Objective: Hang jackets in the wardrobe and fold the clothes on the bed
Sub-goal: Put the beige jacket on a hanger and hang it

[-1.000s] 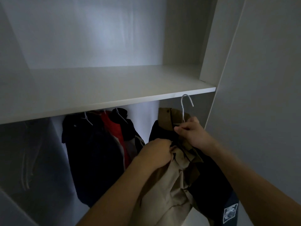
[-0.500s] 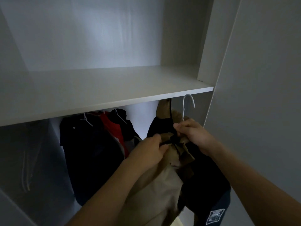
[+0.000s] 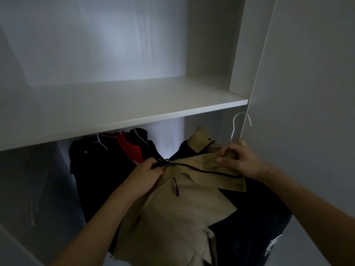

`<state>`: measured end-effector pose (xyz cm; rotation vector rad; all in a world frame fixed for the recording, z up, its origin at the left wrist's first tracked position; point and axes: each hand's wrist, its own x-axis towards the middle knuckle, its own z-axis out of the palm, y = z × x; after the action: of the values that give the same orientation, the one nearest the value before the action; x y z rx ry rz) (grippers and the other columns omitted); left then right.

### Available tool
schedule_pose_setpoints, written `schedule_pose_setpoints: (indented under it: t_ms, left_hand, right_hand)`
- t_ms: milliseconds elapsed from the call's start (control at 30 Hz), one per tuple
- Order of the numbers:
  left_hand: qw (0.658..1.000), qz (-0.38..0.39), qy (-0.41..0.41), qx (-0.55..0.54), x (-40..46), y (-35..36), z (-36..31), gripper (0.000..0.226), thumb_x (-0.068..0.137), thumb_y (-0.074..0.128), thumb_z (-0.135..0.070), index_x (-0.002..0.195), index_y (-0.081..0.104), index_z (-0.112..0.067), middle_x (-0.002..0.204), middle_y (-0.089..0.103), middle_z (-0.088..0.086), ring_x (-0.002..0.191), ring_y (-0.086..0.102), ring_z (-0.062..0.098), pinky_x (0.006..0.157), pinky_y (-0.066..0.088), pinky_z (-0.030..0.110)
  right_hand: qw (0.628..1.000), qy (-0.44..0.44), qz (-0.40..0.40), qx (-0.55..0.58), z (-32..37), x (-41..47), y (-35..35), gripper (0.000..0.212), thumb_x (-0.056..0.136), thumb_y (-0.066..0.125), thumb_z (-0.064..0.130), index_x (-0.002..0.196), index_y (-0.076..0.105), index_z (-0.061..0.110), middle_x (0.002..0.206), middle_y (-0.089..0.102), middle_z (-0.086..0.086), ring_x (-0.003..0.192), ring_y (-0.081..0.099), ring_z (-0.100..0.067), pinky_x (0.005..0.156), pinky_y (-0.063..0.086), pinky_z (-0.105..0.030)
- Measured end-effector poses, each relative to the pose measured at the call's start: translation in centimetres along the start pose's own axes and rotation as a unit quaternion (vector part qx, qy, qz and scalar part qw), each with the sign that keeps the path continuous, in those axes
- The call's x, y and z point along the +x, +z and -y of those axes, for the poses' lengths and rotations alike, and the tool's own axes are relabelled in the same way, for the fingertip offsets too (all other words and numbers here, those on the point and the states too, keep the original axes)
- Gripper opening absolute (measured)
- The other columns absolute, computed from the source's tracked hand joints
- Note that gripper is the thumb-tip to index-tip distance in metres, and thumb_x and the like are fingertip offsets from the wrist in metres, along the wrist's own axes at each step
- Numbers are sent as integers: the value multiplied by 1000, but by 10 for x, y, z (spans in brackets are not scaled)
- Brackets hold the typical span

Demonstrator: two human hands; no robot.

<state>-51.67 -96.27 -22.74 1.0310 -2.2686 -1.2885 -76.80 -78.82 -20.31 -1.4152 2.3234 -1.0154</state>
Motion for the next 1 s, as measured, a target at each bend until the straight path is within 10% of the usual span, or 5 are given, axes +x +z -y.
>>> schedule_pose_setpoints:
  t_ms: [233, 400, 700, 1000]
  left_hand:
    - [981, -43, 136, 129, -4, 30, -7, 22, 96, 50, -20, 78, 53, -9, 73, 56, 3, 69, 54, 17, 62, 39, 30]
    - [997, 4, 53, -56, -3, 15, -3, 22, 98, 44, -17, 89, 63, -17, 94, 65, 2, 89, 60, 16, 82, 47, 36]
    - [948, -64, 301, 79, -9, 35, -8, 11, 101, 47, -16, 98, 57, -14, 93, 53, -10, 90, 52, 3, 76, 41, 13]
    - [964, -4, 236, 121, -20, 37, -20, 7, 99, 52, -21, 100, 46, -25, 99, 50, -11, 92, 50, 0, 77, 43, 14]
  right_hand:
    - [961, 14, 36, -272, 18, 11, 28, 32, 90, 56, 27, 118, 62, 41, 109, 33, 4, 105, 49, -21, 90, 48, -37]
    - [996, 61, -44, -49, 23, 3, 32, 40, 93, 50, 53, 75, 70, 23, 84, 50, 0, 74, 58, -15, 77, 51, -36]
    - [996, -44, 78, 5, 37, -11, 54, 19, 88, 60, 52, 99, 67, 38, 98, 38, 8, 102, 44, -10, 93, 40, -27]
    - [984, -108, 107, 95, 25, -9, 54, 25, 93, 59, 34, 73, 62, 48, 91, 42, 5, 83, 49, -2, 84, 41, -22]
